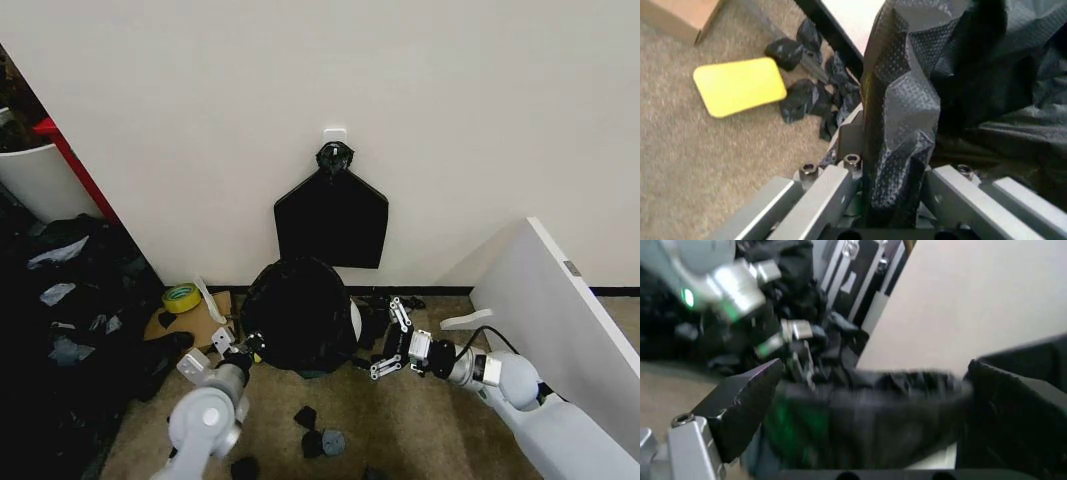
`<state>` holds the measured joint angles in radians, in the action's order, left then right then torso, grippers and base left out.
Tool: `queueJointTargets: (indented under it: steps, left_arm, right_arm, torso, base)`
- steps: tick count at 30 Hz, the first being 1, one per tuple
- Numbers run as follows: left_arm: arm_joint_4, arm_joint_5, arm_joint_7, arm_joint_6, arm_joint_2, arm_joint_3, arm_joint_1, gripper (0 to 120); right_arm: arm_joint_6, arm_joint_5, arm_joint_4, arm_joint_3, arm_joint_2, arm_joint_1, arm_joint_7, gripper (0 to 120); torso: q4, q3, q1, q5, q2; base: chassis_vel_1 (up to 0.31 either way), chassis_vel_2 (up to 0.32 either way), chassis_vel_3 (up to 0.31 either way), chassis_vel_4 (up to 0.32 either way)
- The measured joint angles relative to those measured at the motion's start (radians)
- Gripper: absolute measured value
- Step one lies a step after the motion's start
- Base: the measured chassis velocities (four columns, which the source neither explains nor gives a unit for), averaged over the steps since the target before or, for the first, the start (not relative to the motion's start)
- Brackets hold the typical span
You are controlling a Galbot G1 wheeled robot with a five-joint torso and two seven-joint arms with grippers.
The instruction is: Place the garbage bag over the trash bin.
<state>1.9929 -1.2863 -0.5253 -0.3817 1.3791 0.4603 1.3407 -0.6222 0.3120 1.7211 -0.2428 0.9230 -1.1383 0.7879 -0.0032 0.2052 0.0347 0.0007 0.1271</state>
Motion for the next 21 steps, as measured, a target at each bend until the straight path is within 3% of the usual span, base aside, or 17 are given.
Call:
queueJointTargets:
  steps: [5, 21]
  left_arm:
    - [0.018, -0.047, -0.013, -0.038, -0.001, 0.03, -0.001, 1]
    - [0.06, -0.081, -0.019, -0.069, 0.0, 0.039, 0.004, 1]
  right_arm:
    - [-0.009, -0.085, -0.043, 0.012, 0.022, -0.001, -0.081, 100]
    - [-0.003, -0.094, -0.088, 0.088, 0.07, -0.012, -0.21, 100]
  torso:
    - [-0.0001, 0.0, 0.0, -0.0001, 0.0]
    - [0.0, 0.0, 0.0, -0.0001, 0.0]
  base:
    - [0.0, 0.0, 0.0, 0.0]
    - [0.0, 0.0, 0.0, 0.0]
